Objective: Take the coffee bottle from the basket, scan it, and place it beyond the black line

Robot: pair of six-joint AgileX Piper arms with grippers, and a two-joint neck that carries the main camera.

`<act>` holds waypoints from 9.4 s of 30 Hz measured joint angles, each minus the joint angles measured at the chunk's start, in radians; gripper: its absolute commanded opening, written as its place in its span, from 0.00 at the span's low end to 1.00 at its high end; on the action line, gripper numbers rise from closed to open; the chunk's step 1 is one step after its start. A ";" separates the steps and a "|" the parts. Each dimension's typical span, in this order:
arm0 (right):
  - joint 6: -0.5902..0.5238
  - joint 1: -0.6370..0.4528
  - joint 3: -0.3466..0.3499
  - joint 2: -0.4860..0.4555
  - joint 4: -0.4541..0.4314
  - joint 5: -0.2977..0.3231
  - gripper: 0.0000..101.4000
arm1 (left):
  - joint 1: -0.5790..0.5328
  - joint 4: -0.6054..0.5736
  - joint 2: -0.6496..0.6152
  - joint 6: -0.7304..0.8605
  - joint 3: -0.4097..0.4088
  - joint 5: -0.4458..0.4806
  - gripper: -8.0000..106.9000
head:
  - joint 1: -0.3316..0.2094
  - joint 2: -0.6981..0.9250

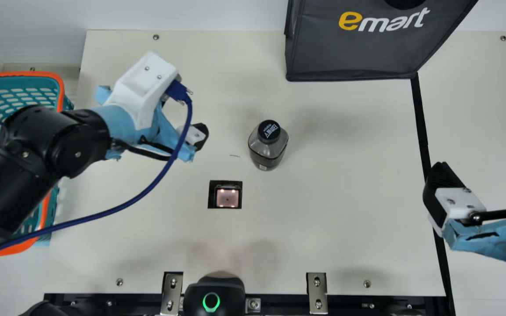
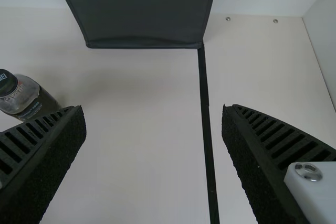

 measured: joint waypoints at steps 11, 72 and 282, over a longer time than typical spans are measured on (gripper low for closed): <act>0.000 0.000 0.000 0.000 0.000 0.000 0.90 | 0.064 0.054 -0.092 -0.071 0.081 -0.019 0.85 | 0.000 0.000; 0.000 0.000 0.000 0.000 0.001 0.000 0.90 | 0.606 -0.203 -0.458 0.302 0.323 -0.131 0.85 | 0.000 0.000; 0.240 0.691 0.022 0.764 -0.086 -0.521 0.70 | 0.537 -0.032 -0.744 0.052 0.458 0.033 0.85 | 0.000 -0.002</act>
